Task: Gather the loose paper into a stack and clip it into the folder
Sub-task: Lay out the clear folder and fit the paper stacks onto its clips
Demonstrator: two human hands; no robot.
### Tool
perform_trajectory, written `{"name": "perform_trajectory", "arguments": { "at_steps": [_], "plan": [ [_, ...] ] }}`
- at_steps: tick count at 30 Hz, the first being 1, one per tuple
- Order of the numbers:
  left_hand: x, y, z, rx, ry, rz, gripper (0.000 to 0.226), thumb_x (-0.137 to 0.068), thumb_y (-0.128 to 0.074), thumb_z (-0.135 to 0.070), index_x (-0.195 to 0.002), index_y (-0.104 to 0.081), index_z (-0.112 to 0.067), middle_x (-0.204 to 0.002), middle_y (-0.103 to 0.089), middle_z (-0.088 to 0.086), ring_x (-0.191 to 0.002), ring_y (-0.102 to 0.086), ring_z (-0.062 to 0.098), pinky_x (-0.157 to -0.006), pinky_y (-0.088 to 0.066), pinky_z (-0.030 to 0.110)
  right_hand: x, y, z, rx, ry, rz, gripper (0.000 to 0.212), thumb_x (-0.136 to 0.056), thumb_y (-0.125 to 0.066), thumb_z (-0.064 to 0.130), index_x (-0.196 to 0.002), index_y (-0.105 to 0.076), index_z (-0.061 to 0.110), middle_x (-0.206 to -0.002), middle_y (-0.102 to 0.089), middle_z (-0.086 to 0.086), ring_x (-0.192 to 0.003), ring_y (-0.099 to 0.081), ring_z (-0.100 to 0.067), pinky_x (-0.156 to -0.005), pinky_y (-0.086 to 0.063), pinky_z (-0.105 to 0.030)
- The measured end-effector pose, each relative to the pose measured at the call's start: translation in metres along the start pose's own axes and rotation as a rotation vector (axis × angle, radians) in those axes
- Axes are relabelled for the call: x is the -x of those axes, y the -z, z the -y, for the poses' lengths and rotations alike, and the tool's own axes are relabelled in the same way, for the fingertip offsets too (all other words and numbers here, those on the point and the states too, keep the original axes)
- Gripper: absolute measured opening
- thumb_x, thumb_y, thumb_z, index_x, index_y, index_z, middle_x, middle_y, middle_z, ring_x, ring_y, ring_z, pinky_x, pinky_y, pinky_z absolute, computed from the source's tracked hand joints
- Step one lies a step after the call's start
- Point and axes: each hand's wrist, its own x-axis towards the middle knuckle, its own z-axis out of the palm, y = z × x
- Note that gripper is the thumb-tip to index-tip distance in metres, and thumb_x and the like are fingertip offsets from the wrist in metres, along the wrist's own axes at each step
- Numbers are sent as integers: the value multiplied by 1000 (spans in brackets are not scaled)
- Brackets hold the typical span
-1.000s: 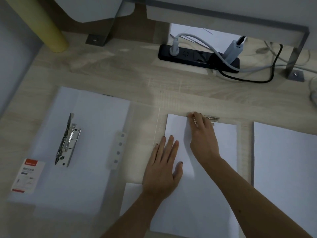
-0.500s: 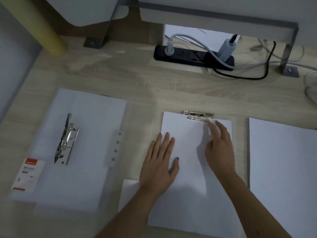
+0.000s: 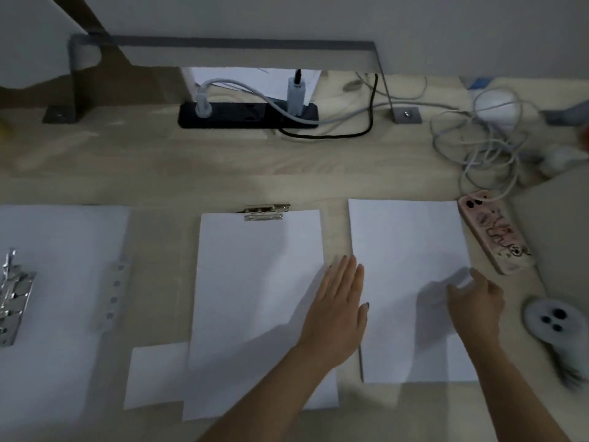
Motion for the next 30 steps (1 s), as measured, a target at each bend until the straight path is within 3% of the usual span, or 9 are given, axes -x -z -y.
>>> {"name": "perform_trajectory", "arguments": {
  "at_steps": [6,9,13,16,20,22,24,27,30],
  "plan": [
    [-11,-22,-20,-73,50,133,73,-97,3,-39,-128,-54,-5,-138,-51,14,-128,-48,27,-101,-45,42,-25,9,-18,-87,-84,101,36,-86,-52,17,-115,-59,-3,-111,-60,-28,-106,-51,-44,-95,-40,-46],
    [-7,-26,-16,-98,13,103,68,-97,-4,-42,-134,-45,-3,-144,-44,14,-134,-41,26,-110,-36,40,-40,12,-21,-183,-188,172,35,-81,-54,29,-97,-65,0,-96,-64,-23,-96,-58,-39,-82,-42,-37],
    [-8,-26,-16,-114,15,100,64,-98,-8,-44,-139,-34,-3,-147,-39,15,-139,-29,26,-112,-22,37,-48,24,-18,-273,-210,269,29,-82,-53,33,-78,-61,5,-81,-58,-16,-79,-55,-30,-74,-43,-37],
    [-7,-24,-19,-94,35,118,62,-98,-8,-44,-138,-32,-3,-146,-40,14,-138,-25,24,-113,-11,37,-44,29,-18,-352,-162,312,20,-88,-54,25,-87,-56,5,-83,-54,-11,-74,-51,-25,-66,-38,-31],
    [-7,-25,-18,5,17,112,62,-98,-12,-43,-138,-37,-3,-148,-38,12,-138,-35,23,-111,-33,37,-30,41,-14,-492,-28,297,12,-90,-55,16,-101,-56,11,-94,-58,-9,-80,-55,-21,-69,-40,-29],
    [-10,-15,-19,211,26,38,54,-99,-26,-36,-142,-31,-5,-153,-22,1,-141,-26,14,-112,-32,32,-23,53,-11,-610,46,296,13,-92,-52,12,-96,-60,20,-91,-65,-4,-76,-59,-16,-69,-46,-28],
    [-17,-1,-19,598,200,55,58,-96,-41,-32,-147,-20,-15,-149,-10,-16,-138,-16,0,-113,-20,22,-16,66,-5,-713,98,290,22,-93,-50,10,-92,-63,28,-84,-71,7,-75,-65,-12,-69,-51,-26],
    [-26,32,-24,1230,485,-1,54,-86,-58,-40,-134,-41,-24,-140,-45,-6,-125,-48,9,-108,-38,34,-7,81,8,-890,114,319,20,-94,-49,9,-101,-62,23,-85,-74,13,-74,-68,0,-65,-55,-15],
    [-19,70,-18,1437,563,-16,31,-91,-55,-31,-121,-57,-22,-118,-65,-3,-109,-62,14,-100,-47,37,9,89,29,-941,183,340,22,-95,-48,11,-106,-62,24,-91,-72,21,-82,-69,-1,-72,-56,-18]
  ]
}}
